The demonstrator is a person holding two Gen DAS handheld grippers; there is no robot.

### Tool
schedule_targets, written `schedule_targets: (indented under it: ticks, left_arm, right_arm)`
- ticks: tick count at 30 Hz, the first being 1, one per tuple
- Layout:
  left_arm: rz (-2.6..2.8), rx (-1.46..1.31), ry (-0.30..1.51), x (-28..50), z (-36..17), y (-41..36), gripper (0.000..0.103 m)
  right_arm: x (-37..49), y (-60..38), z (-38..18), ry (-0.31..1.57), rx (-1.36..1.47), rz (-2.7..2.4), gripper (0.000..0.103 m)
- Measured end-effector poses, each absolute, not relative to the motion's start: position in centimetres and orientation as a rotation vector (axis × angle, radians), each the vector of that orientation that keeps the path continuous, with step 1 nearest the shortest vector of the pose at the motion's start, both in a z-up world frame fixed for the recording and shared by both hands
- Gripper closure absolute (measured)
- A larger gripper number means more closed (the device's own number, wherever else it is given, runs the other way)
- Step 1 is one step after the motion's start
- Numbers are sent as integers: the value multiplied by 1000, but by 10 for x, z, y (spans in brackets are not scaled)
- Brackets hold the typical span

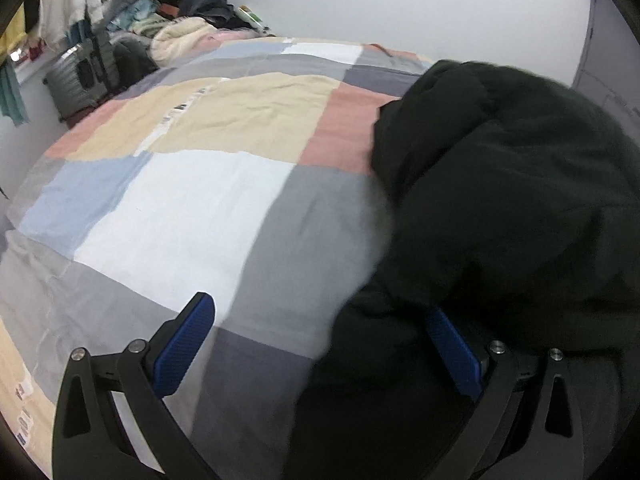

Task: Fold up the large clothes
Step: 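Open the right gripper and withdraw it from the folded jacket, then grasp the folded black jacket edge with both grippers and lift it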

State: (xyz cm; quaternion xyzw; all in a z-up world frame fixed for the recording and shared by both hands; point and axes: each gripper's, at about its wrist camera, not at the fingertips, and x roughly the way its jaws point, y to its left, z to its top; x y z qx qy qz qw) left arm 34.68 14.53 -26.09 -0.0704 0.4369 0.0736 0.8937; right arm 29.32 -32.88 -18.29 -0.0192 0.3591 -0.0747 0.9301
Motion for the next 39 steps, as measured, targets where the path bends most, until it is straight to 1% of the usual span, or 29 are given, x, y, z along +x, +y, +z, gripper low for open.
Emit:
schedule_targets:
  ticks: [3,7,12,14,18,22,25,27,32,35,39]
  left_arm:
    - [118,-161,893,336,-241,141,1]
    - [69,-196,844,307,-195,135,1]
    - [-2,-227,821,265,-140,131,1]
    - [-33,-250,832,245,-121,132,1]
    - [-96,-323,901,211,-104,144,1]
    - [-159,-377,1014,184,-111,154,1]
    - [-196,-431,1109,169,-132,158,1]
    - [-219,-458,1183,163,-154,157,1]
    - [-244,-499,1322,161,-203,153,1]
    - [-244,-548,1376,162,-228,155,1]
    - [-228,-547,1470,169,-262,144,1]
  right_arm:
    - [276,-328,-168,734,22,-112,32]
    - [245,-318,-134,701,74,-56,32]
    - [193,-311,-65,605,150,10,29]
    - [178,-311,-48,601,167,29,29]
    - [142,-315,-23,638,197,95,29]
    - [119,-322,-26,756,190,160,29]
    - [102,-335,-39,846,247,218,29]
    - [92,-346,-55,928,307,264,29]
    - [68,-369,-91,1050,381,316,28]
    - [62,-388,-122,1129,451,320,28]
    - [60,-405,-157,1207,512,313,27]
